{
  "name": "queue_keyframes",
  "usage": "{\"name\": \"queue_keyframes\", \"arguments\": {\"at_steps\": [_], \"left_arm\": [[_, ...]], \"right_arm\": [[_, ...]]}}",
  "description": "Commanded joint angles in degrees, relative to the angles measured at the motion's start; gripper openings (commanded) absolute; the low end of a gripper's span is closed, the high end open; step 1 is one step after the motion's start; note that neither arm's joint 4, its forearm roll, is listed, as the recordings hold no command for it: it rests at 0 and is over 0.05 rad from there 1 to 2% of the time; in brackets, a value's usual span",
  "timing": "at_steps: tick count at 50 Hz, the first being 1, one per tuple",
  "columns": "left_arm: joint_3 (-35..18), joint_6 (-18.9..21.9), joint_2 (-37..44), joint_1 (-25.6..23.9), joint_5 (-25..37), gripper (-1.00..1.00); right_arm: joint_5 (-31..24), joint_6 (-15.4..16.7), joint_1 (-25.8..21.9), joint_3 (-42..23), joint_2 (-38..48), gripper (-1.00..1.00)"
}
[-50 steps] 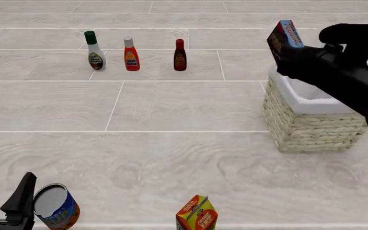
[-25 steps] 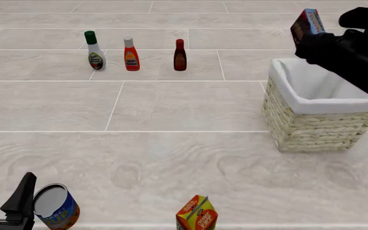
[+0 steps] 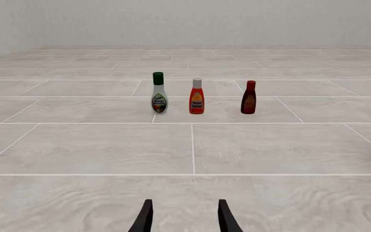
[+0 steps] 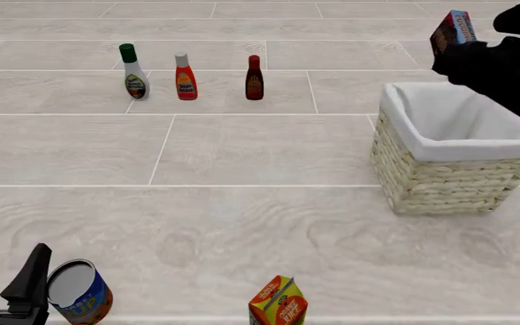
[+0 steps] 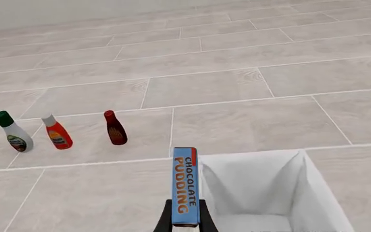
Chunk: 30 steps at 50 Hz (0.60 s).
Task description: Pick the chocolate pudding and place it in the basket.
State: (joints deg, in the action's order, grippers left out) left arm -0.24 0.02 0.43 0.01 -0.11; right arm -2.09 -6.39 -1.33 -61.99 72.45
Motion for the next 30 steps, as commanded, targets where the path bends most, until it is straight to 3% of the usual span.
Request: {"name": "queue_keyframes", "arguments": {"at_steps": [1,30], "left_arm": [[0.00,0.03,0.00,0.00,0.00,1.00],[0.00,0.00,0.00,0.00,0.00,1.00]], "right_arm": [[-0.48,-0.32,2.08,-1.22,1.07,-1.00],[-2.18,1.52,5.97,-2.88,3.00,-1.00]]}}
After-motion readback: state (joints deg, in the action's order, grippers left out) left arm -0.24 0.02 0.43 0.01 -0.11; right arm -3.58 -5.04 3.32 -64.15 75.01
